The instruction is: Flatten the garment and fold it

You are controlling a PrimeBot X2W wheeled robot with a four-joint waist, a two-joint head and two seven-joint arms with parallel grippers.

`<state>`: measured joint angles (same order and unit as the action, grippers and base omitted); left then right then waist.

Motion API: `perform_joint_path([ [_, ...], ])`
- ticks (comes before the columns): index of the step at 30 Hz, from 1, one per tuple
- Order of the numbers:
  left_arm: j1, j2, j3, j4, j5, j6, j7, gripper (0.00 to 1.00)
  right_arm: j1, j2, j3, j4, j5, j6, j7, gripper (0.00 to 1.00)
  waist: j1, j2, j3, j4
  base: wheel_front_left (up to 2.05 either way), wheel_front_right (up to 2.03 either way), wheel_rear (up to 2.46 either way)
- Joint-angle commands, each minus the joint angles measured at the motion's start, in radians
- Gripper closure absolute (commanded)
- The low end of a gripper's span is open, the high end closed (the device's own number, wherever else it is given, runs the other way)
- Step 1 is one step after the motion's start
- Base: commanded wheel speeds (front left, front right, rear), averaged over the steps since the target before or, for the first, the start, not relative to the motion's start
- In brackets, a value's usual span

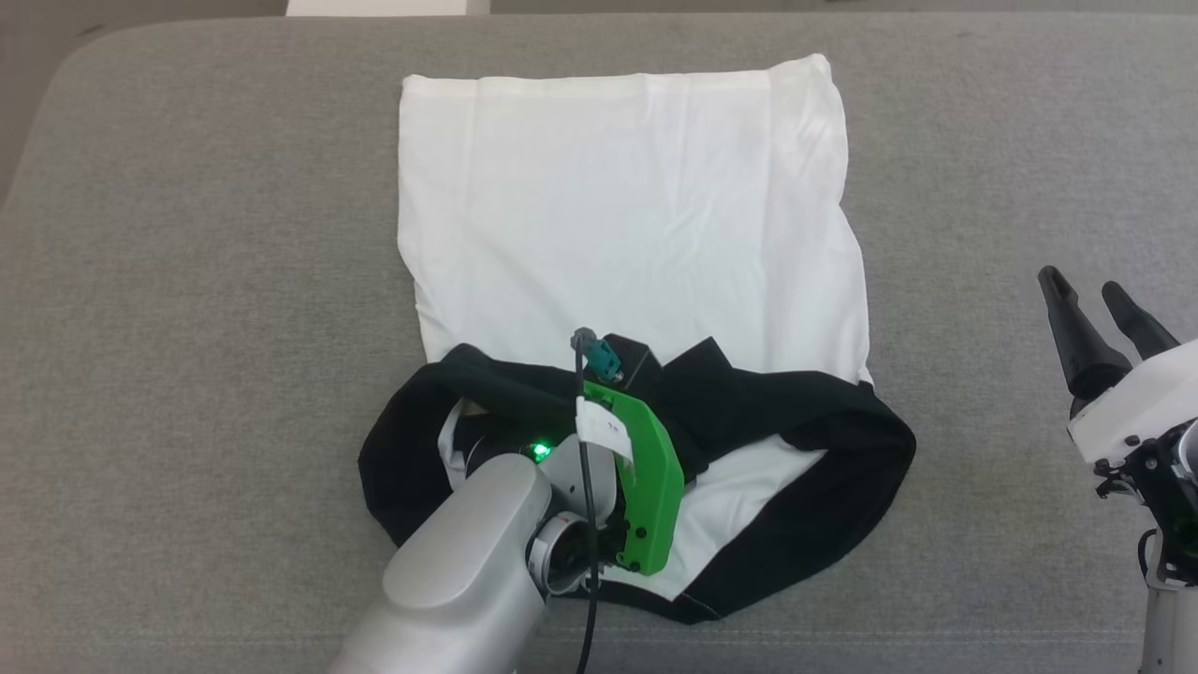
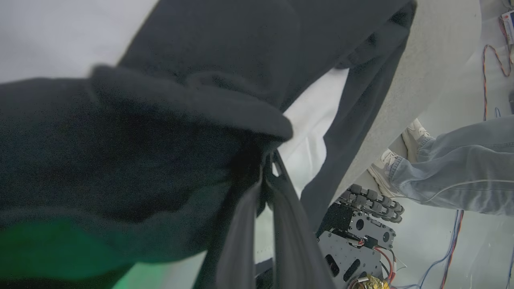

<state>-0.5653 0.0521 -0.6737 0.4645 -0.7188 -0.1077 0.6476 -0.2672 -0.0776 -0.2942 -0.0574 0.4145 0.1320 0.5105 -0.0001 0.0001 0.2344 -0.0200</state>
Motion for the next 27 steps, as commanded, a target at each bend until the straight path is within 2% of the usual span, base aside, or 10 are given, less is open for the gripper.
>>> perform_joint_path([
  [1, 0.011, -0.002, -0.005, 0.018, -0.016, 0.009, -0.012, 1.00, 0.001, 0.004, 0.001, 0.002, 0.005, -0.001, -0.008, 0.00, 0.0001, -0.0001, 0.016, -0.018, 0.00, 0.00, 0.00],
  [2, 0.007, -0.002, -0.010, 0.030, -0.025, 0.012, -0.016, 0.43, 0.002, 0.005, 0.001, 0.005, 0.005, -0.001, -0.009, 0.00, 0.0001, -0.0001, 0.015, -0.018, 0.00, 0.00, 0.00],
  [3, 0.004, -0.002, -0.010, 0.033, -0.040, 0.014, -0.022, 0.00, 0.004, 0.005, -0.001, 0.007, 0.005, -0.001, -0.011, 0.00, 0.0001, -0.0001, 0.012, -0.016, 0.00, 0.00, 0.00],
  [7, -0.029, -0.002, -0.006, 0.025, -0.095, 0.031, -0.016, 0.00, 0.016, 0.007, -0.011, 0.019, 0.003, -0.001, -0.015, 0.00, 0.0001, -0.0001, -0.016, 0.004, 0.00, 0.00, 0.00],
  [10, -0.063, 0.000, 0.006, -0.006, -0.124, 0.034, 0.030, 0.00, 0.025, 0.009, -0.010, 0.027, 0.004, -0.001, -0.018, 0.00, 0.0001, -0.0001, -0.045, 0.025, 0.00, 0.00, 0.00],
  [13, -0.097, 0.029, 0.060, -0.088, -0.162, 0.048, 0.054, 0.00, 0.039, 0.012, -0.008, 0.034, 0.001, -0.001, -0.016, 0.00, 0.0001, -0.0001, -0.080, 0.051, 0.00, 0.00, 0.00],
  [17, -0.110, 0.084, 0.161, -0.169, -0.179, 0.094, -0.001, 0.00, 0.041, 0.014, -0.005, 0.034, -0.003, -0.001, -0.010, 0.00, 0.0001, -0.0001, -0.098, 0.065, 0.00, 0.00, 0.00],
  [21, -0.092, 0.142, 0.291, -0.234, -0.186, 0.116, -0.141, 0.00, 0.036, 0.016, 0.002, 0.028, -0.003, -0.001, -0.006, 0.00, 0.0001, -0.0001, -0.097, 0.065, 0.00, 0.00, 0.00],
  [27, -0.009, 0.240, 0.431, -0.279, -0.093, 0.096, -0.456, 0.00, 0.023, 0.017, 0.009, 0.018, -0.005, -0.001, 0.000, 0.00, 0.0001, -0.0001, -0.067, 0.059, 0.00, 0.00, 0.00],
])
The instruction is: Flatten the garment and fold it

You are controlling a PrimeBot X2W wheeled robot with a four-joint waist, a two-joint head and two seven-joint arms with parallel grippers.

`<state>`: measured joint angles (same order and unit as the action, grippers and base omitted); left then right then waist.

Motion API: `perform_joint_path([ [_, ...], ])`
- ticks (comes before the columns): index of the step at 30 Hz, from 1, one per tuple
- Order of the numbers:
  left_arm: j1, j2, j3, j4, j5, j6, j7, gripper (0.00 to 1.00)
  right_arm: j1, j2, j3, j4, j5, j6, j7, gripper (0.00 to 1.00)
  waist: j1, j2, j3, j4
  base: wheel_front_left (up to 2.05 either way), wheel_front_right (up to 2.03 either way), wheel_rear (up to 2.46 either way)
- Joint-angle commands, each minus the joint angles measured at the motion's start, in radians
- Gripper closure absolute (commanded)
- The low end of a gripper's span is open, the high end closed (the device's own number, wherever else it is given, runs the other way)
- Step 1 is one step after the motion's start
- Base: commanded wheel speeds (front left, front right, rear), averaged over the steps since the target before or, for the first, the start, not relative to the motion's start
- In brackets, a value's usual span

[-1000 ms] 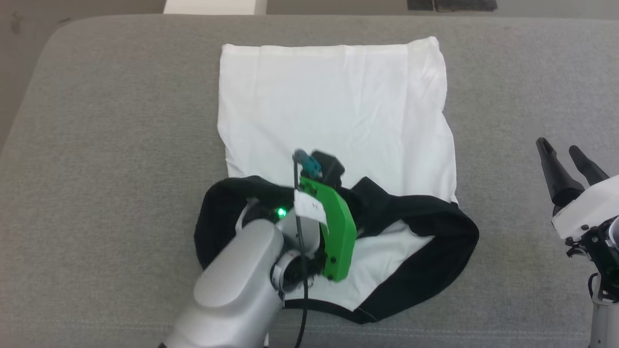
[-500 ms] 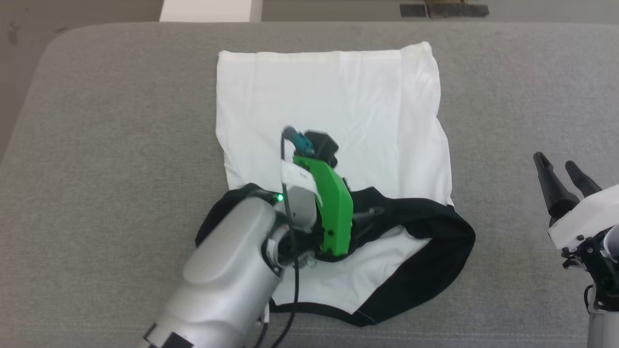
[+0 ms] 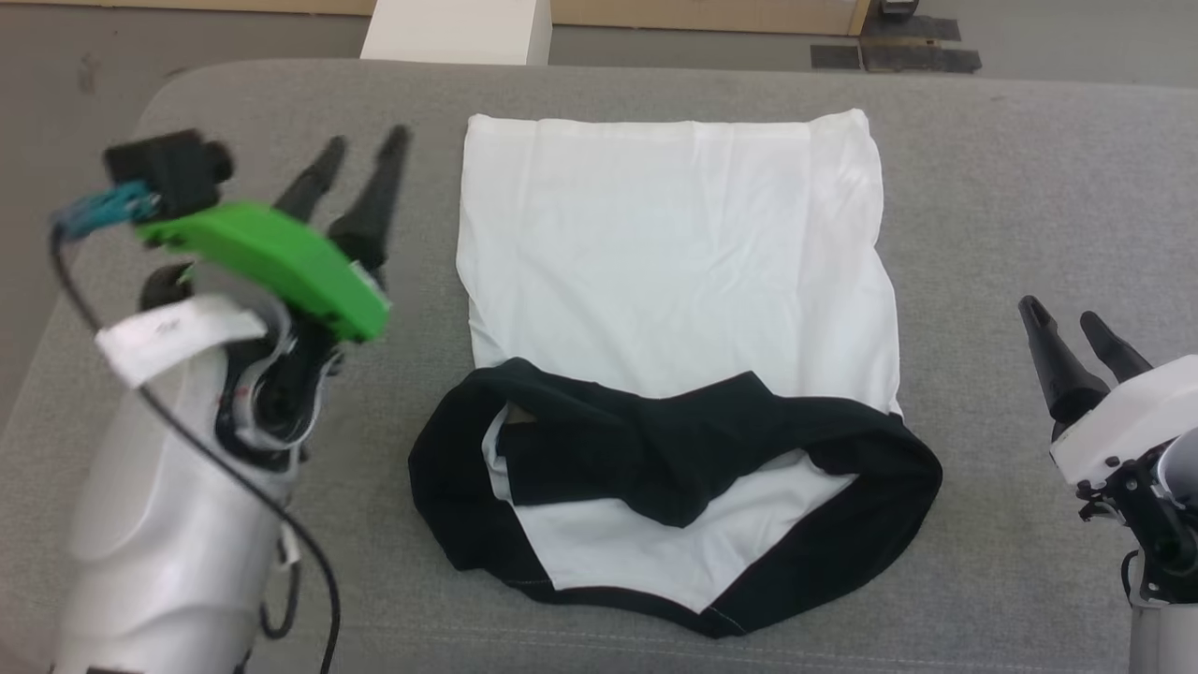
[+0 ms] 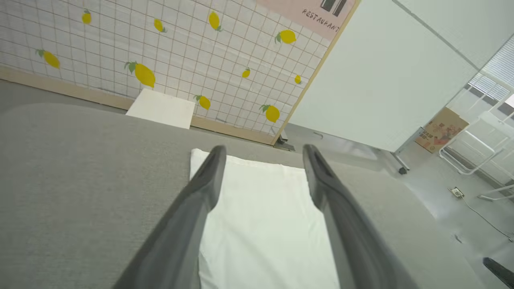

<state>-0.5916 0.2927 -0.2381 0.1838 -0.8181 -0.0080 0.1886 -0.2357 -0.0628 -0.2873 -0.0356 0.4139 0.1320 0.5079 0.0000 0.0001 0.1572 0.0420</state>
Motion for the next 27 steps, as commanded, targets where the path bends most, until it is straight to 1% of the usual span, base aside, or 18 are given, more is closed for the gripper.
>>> perform_joint_path([
  [1, 0.038, 0.015, 0.009, 0.002, 0.032, -0.002, -0.048, 0.00, -0.014, 0.001, 0.001, -0.005, -0.005, -0.001, 0.004, 0.00, 0.0000, -0.0001, 0.018, -0.002, 0.00, 0.00, 0.00],
  [2, 0.058, 0.021, 0.031, -0.001, 0.048, 0.004, -0.106, 0.00, -0.020, -0.002, 0.001, -0.005, -0.010, -0.001, 0.007, 0.00, 0.0000, -0.0001, 0.028, -0.003, 0.00, 0.00, 0.00],
  [5, 0.107, 0.042, 0.071, -0.009, 0.091, 0.020, -0.225, 0.00, -0.051, -0.009, 0.006, -0.001, -0.022, -0.001, 0.013, 0.00, 0.0000, -0.0001, 0.056, -0.003, 0.00, 0.00, 0.00],
  [8, 0.132, 0.057, 0.080, -0.033, 0.138, 0.025, -0.308, 0.00, -0.100, -0.023, 0.007, 0.015, -0.030, -0.001, 0.028, 0.00, 0.0000, -0.0001, 0.088, 0.002, 0.00, 0.00, 0.00],
  [11, 0.140, 0.062, 0.070, -0.065, 0.189, 0.032, -0.371, 0.00, -0.177, -0.053, 0.003, 0.044, -0.052, -0.001, 0.064, 0.00, 0.0000, -0.0001, 0.137, 0.016, 0.00, 0.00, 0.00],
  [15, 0.136, 0.054, 0.054, -0.102, 0.230, 0.042, -0.404, 0.00, -0.324, -0.095, 0.000, 0.089, -0.091, -0.001, 0.120, 0.00, 0.0000, -0.0001, 0.219, 0.039, 0.00, 0.00, 0.00],
  [19, 0.119, 0.036, 0.047, -0.142, 0.251, 0.048, -0.422, 0.00, -0.499, -0.156, 0.032, 0.158, -0.153, -0.001, 0.198, 0.00, 0.0000, -0.0001, 0.316, 0.068, 0.00, 0.00, 0.00],
  [22, 0.101, 0.021, 0.040, -0.164, 0.263, 0.050, -0.430, 0.00, -0.624, -0.161, 0.038, 0.212, -0.201, -0.001, 0.250, 0.00, 0.0000, -0.0001, 0.381, 0.092, 0.00, 0.00, 0.00],
  [27, 0.061, -0.017, 0.022, -0.180, 0.277, 0.038, -0.441, 0.00, -0.803, -0.184, 0.044, 0.320, -0.330, -0.001, 0.337, 0.00, 0.0000, -0.0001, 0.471, 0.148, 0.00, 0.00, 0.00],
])
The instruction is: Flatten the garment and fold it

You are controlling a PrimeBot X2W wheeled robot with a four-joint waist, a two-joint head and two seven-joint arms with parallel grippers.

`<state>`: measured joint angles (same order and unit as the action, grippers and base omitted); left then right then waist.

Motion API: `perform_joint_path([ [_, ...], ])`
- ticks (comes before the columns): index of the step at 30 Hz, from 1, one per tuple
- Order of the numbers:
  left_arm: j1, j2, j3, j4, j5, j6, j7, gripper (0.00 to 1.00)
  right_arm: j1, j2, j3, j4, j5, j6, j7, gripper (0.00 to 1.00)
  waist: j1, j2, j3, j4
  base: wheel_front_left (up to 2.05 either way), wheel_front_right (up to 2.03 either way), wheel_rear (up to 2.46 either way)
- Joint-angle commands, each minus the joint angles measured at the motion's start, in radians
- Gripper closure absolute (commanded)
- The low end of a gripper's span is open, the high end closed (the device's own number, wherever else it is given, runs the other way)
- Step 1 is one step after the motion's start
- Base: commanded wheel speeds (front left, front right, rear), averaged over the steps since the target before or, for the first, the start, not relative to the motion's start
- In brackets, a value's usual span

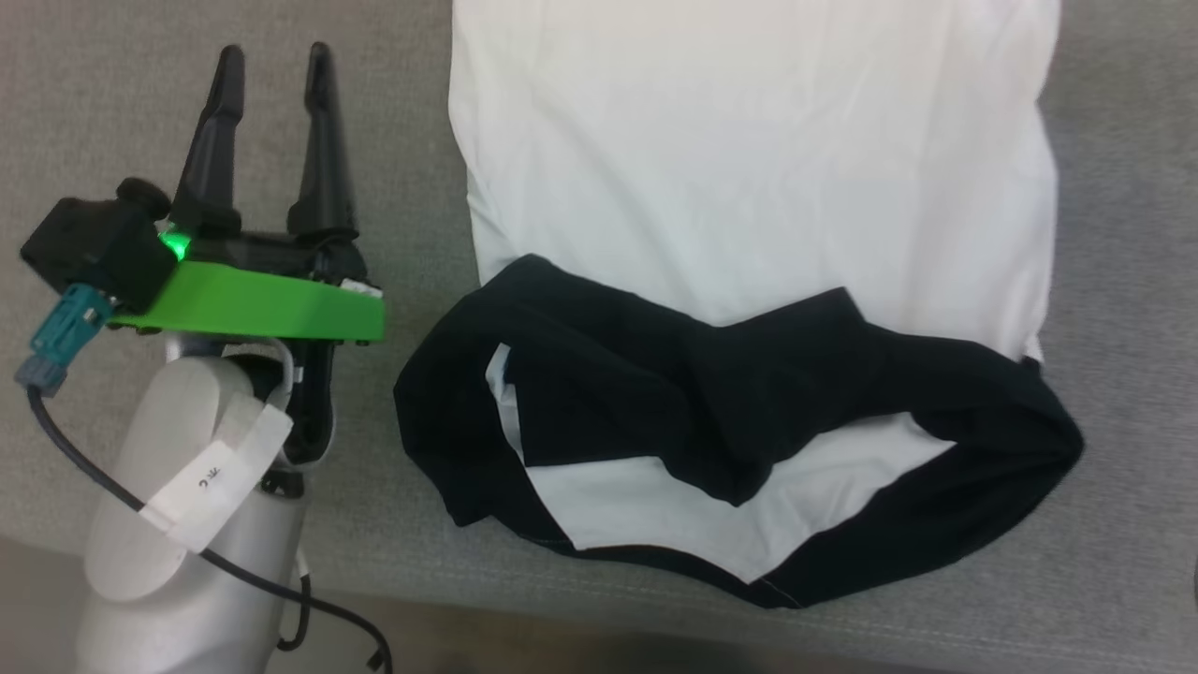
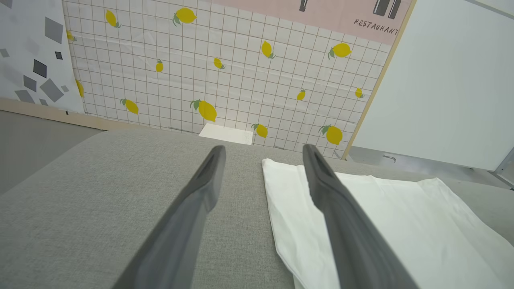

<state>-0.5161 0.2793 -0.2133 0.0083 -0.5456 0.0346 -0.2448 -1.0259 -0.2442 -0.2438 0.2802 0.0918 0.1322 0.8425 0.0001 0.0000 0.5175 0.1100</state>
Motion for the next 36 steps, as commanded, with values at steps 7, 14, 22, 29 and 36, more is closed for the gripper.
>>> perform_joint_path([
  [7, -0.051, -0.042, -0.011, -0.003, 0.021, -0.025, -0.014, 0.00, -0.154, -0.041, 0.050, 0.099, -0.134, -0.002, 0.066, 0.00, -0.0001, 0.0000, 0.193, 0.142, 0.00, 0.00, 0.00],
  [14, -0.065, -0.065, -0.010, -0.002, 0.044, -0.043, -0.016, 0.00, -0.202, -0.059, 0.099, 0.152, -0.171, -0.002, 0.090, 0.00, -0.0001, 0.0000, 0.232, 0.172, 0.00, 0.00, 0.00],
  [22, -0.065, -0.087, 0.000, 0.016, 0.057, -0.066, -0.017, 0.00, -0.204, -0.090, 0.109, 0.186, -0.204, -0.002, 0.182, 0.10, -0.0001, 0.0000, 0.247, 0.174, 0.00, 0.00, 0.00],
  [29, -0.092, -0.083, -0.003, 0.034, 0.050, -0.079, -0.001, 0.00, -0.215, -0.058, 0.070, 0.143, -0.210, -0.002, 0.180, 1.00, -0.0001, 0.0000, 0.235, 0.143, 0.00, 0.00, 0.00],
  [36, -0.301, 0.010, 0.004, 0.058, -0.017, -0.115, 0.237, 0.00, -0.242, -0.004, 0.153, 0.138, -0.127, -0.002, 0.068, 1.00, -0.0001, 0.0000, 0.201, 0.053, 0.00, 0.00, 0.00],
])
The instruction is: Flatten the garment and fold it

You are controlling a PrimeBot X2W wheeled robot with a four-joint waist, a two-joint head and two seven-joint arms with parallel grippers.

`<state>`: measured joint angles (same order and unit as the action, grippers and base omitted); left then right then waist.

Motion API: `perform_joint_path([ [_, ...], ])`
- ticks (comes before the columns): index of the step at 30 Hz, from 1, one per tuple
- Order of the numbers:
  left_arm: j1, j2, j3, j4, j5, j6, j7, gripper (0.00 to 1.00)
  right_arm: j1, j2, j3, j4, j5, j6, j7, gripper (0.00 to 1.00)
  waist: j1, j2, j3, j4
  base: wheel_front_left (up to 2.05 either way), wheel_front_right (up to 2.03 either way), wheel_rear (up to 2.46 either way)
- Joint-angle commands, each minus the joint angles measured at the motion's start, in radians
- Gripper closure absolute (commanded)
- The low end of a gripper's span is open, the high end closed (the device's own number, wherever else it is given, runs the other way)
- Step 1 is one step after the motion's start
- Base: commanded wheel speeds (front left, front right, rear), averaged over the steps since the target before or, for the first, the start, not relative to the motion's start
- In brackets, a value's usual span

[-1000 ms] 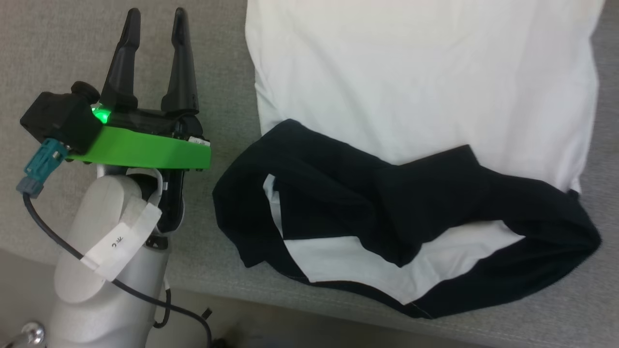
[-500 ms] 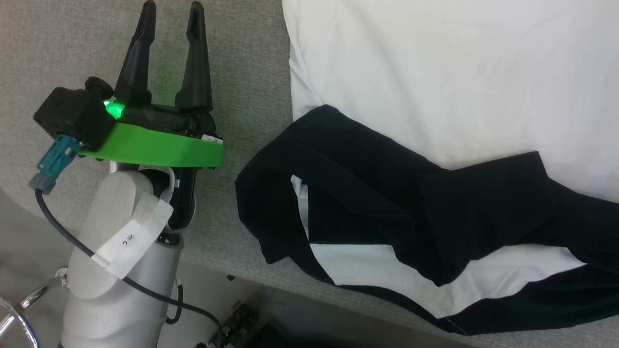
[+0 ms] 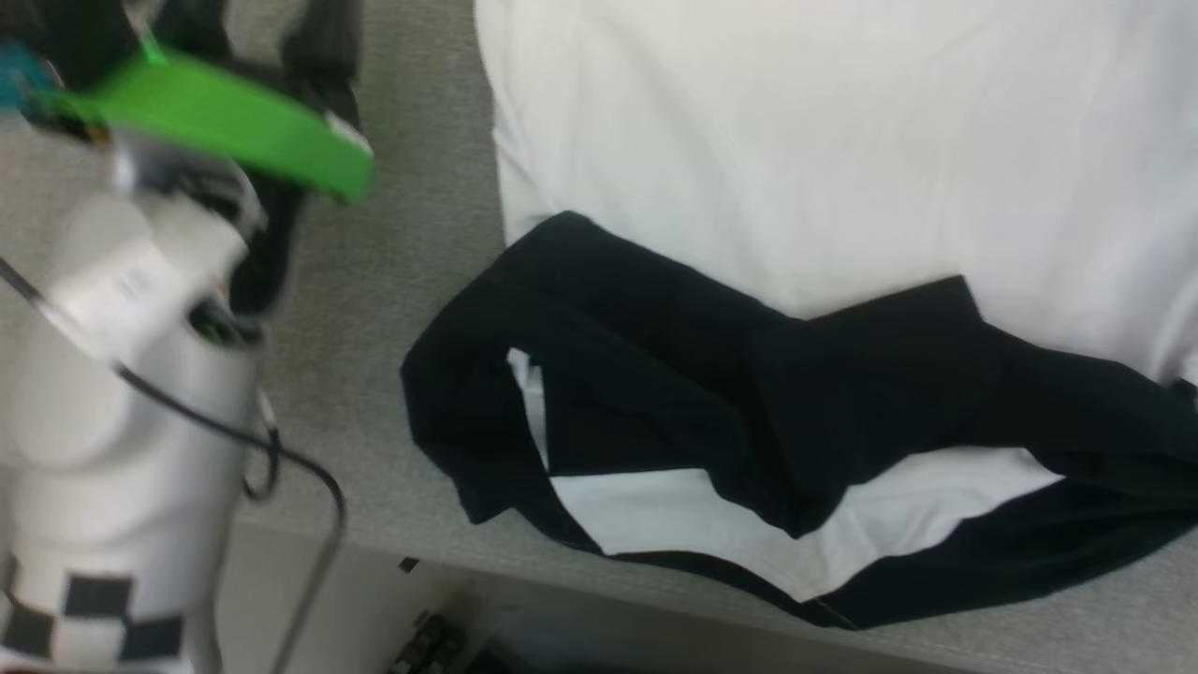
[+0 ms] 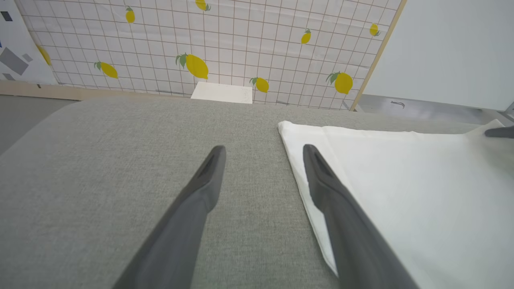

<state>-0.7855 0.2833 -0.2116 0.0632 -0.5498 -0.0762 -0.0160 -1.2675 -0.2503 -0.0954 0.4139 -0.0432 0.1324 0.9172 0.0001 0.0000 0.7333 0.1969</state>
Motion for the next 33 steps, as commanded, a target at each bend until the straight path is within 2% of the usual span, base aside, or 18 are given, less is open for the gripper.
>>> perform_joint_path([
  [1, -0.065, 0.012, 0.004, 0.014, -0.030, -0.007, 0.046, 0.00, -0.004, 0.006, 0.017, 0.006, 0.019, -0.002, -0.014, 1.00, -0.0001, 0.0000, -0.015, -0.045, 0.00, 0.00, 0.00],
  [8, -0.325, 0.067, -0.036, 0.166, -0.097, -0.009, 0.392, 0.00, -0.024, 0.033, 0.096, 0.012, 0.102, -0.002, -0.055, 1.00, -0.0001, 0.0000, 0.006, -0.133, 0.00, 0.00, 0.00],
  [14, -0.490, 0.094, -0.078, 0.310, -0.081, 0.041, 0.615, 0.00, -0.020, 0.036, 0.179, 0.003, 0.172, -0.002, -0.076, 1.00, -0.0001, 0.0000, 0.035, -0.197, 0.00, 0.00, 0.00],
  [21, -0.619, 0.117, -0.105, 0.412, -0.032, 0.111, 0.737, 0.00, -0.013, 0.021, 0.272, -0.033, 0.250, -0.002, -0.086, 1.00, -0.0001, 0.0000, 0.069, -0.246, 0.00, 0.00, 0.00],
  [27, -0.641, 0.128, -0.152, 0.482, 0.009, 0.144, 0.823, 0.00, -0.009, -0.003, 0.313, -0.066, 0.292, -0.002, -0.087, 1.00, -0.0001, 0.0000, 0.091, -0.255, 0.00, 0.00, 0.00],
  [31, -0.623, 0.126, -0.164, 0.497, -0.006, 0.154, 0.894, 0.00, -0.005, -0.012, 0.326, -0.076, 0.307, -0.002, -0.090, 1.00, -0.0001, 0.0000, 0.094, -0.249, 0.00, 0.00, 0.00],
  [32, -0.613, 0.122, -0.161, 0.495, -0.019, 0.154, 0.909, 0.04, -0.004, -0.015, 0.327, -0.077, 0.310, -0.002, -0.090, 1.00, -0.0001, 0.0000, 0.094, -0.246, 0.00, 0.00, 0.00],
  [33, -0.607, 0.119, -0.159, 0.489, -0.028, 0.154, 0.915, 0.55, -0.004, -0.017, 0.327, -0.077, 0.312, -0.002, -0.091, 1.00, -0.0001, 0.0000, 0.093, -0.243, 0.00, 0.00, 0.00],
])
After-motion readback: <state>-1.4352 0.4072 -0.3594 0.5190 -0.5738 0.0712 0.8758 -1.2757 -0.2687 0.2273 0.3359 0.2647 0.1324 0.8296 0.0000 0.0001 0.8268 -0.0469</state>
